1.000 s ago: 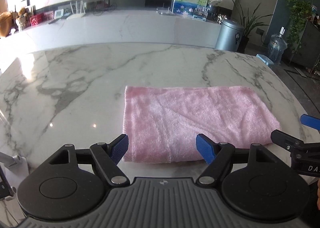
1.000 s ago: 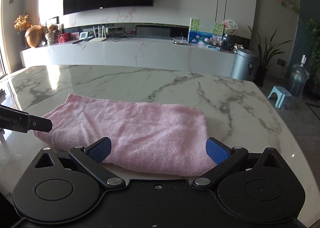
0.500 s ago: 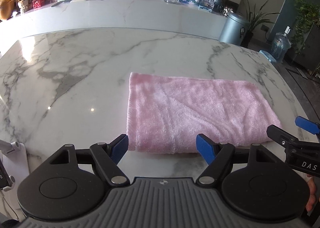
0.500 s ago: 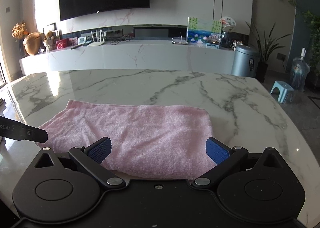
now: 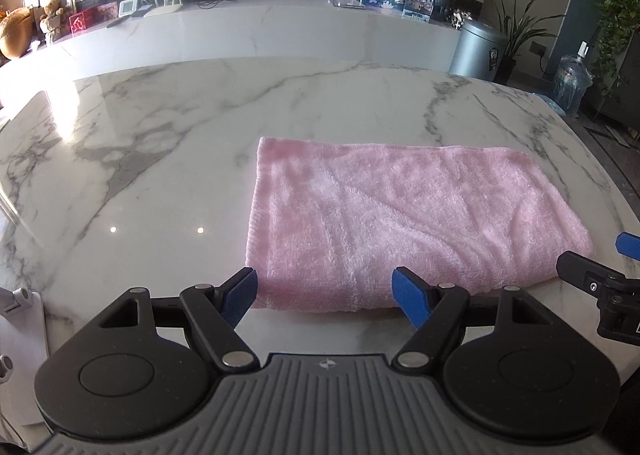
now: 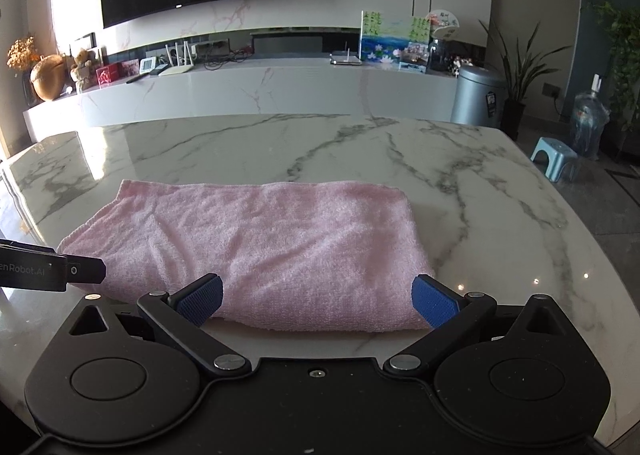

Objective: Fold towel

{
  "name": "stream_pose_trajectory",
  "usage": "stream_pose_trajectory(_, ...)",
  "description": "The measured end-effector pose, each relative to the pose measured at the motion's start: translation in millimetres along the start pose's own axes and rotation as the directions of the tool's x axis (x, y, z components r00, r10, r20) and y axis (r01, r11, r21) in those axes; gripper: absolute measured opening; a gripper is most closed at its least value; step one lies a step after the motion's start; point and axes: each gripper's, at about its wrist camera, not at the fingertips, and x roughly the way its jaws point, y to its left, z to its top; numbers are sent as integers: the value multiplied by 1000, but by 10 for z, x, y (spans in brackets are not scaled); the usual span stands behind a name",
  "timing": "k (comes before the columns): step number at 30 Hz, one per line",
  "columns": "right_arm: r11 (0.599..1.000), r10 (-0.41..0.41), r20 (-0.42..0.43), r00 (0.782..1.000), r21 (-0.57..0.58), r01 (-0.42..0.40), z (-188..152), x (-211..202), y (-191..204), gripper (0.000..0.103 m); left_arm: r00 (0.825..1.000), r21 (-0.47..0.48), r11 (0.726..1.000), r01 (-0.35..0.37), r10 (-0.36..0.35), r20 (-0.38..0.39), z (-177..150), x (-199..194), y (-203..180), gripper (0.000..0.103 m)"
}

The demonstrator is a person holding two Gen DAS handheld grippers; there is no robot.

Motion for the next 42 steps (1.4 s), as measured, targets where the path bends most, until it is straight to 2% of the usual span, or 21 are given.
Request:
stream_pose_trajectory(6,999,14,-23,1000,34,-13,-12,40,-32,101,1000,-27,999,21,-21,-3,-4,32,31,74)
stream_pose_trajectory(26,998,24,-103,994,52,-18,-45,147,-18,101,998,5,1000,-21,21,-64,-65,144,1,74)
stream_pose_trajectory(42,999,38,-115,993,43,-33,-41,156,8,101,997,16,999,-28,29,-71,-78,152,-27,74)
